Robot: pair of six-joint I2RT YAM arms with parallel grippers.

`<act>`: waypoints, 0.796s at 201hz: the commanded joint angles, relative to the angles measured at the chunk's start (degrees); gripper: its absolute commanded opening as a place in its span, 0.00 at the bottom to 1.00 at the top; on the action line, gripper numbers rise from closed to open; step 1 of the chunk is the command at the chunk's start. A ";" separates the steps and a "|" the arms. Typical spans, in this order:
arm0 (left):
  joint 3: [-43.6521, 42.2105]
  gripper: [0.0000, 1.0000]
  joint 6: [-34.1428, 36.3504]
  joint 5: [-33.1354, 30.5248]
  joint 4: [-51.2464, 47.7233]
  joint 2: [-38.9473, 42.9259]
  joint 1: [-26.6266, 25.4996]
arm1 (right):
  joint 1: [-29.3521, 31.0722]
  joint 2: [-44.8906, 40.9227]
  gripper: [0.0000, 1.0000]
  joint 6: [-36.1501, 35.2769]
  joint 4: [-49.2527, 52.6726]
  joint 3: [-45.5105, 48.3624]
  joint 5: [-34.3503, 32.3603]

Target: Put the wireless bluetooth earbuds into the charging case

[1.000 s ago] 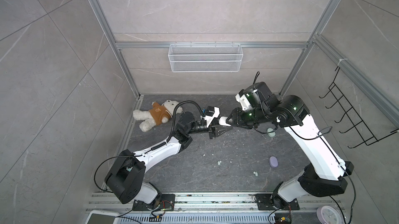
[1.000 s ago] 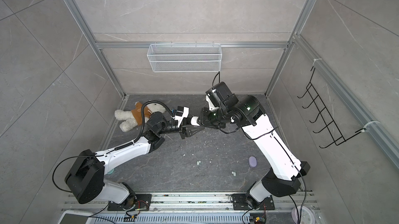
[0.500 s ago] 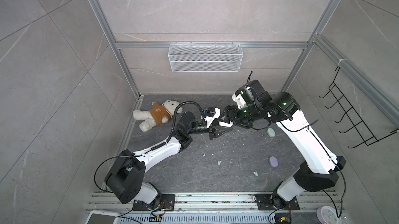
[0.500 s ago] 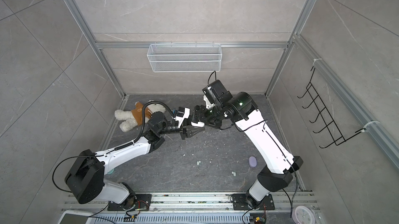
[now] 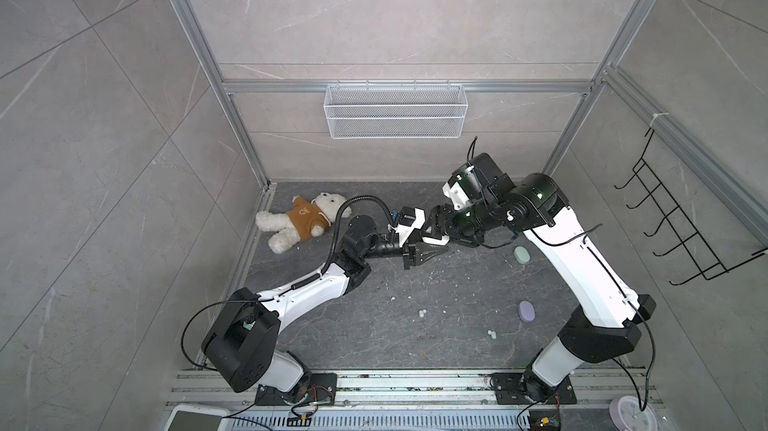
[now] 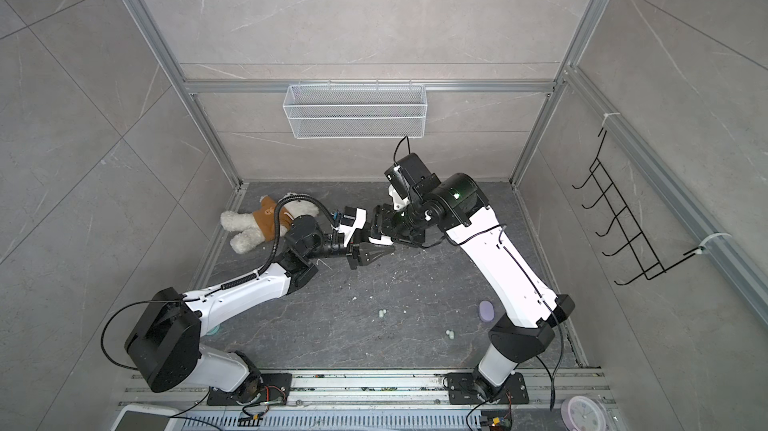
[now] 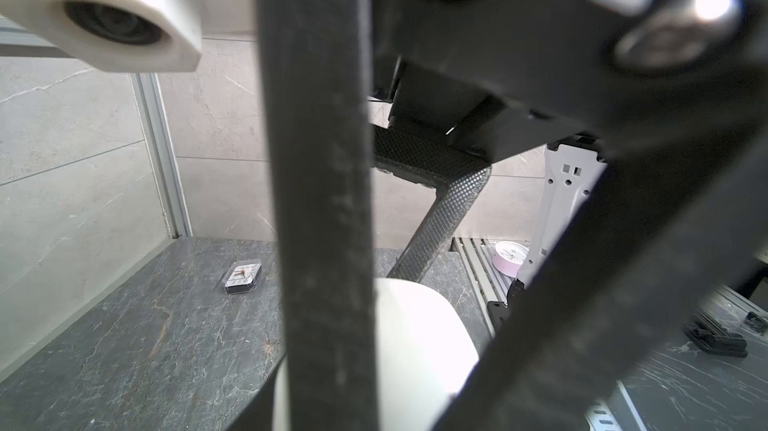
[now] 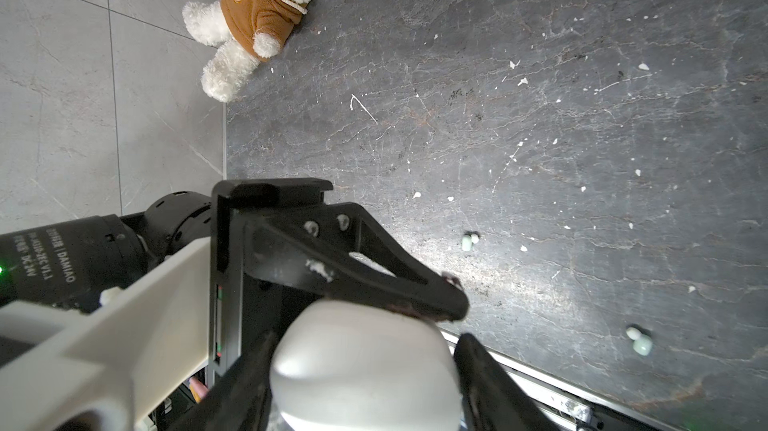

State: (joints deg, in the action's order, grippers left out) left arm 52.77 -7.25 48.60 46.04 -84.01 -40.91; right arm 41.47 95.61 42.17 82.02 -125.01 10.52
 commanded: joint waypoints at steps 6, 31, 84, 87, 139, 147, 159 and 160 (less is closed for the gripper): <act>0.43 0.21 1.71 0.71 1.41 1.70 -0.14 | 0.73 1.34 0.67 -1.30 2.07 -1.30 0.20; 0.52 0.21 1.58 0.62 1.11 1.57 -0.14 | 0.96 1.34 0.63 -1.30 1.83 -1.20 0.35; 0.71 0.23 1.20 0.68 0.77 1.32 -0.14 | 0.98 0.58 0.52 -0.75 1.15 -0.39 -0.19; 0.67 0.23 1.15 0.70 0.80 1.30 -0.14 | 0.98 0.42 0.52 -0.73 1.06 -0.25 -0.42; -1.02 0.61 1.02 -0.98 -0.81 2.04 -0.20 | -1.30 -4.55 0.50 0.43 -2.27 5.38 -5.43; -1.50 0.69 1.01 -1.63 -1.31 2.38 -0.17 | -2.09 -5.75 0.50 0.46 -3.31 7.45 -5.43; -2.43 0.78 1.09 -2.98 -2.78 3.08 -0.15 | -3.79 -7.47 0.50 0.44 -4.30 10.84 -5.50; -2.55 0.79 1.09 -3.07 -2.92 3.16 -0.15 | -3.91 -7.60 0.50 0.40 -4.40 11.28 -5.51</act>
State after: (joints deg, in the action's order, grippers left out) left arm 51.68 -7.05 47.57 43.70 -83.57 -40.91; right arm 40.27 92.33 42.02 79.85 -118.72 7.35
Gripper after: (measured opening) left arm 0.724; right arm 0.620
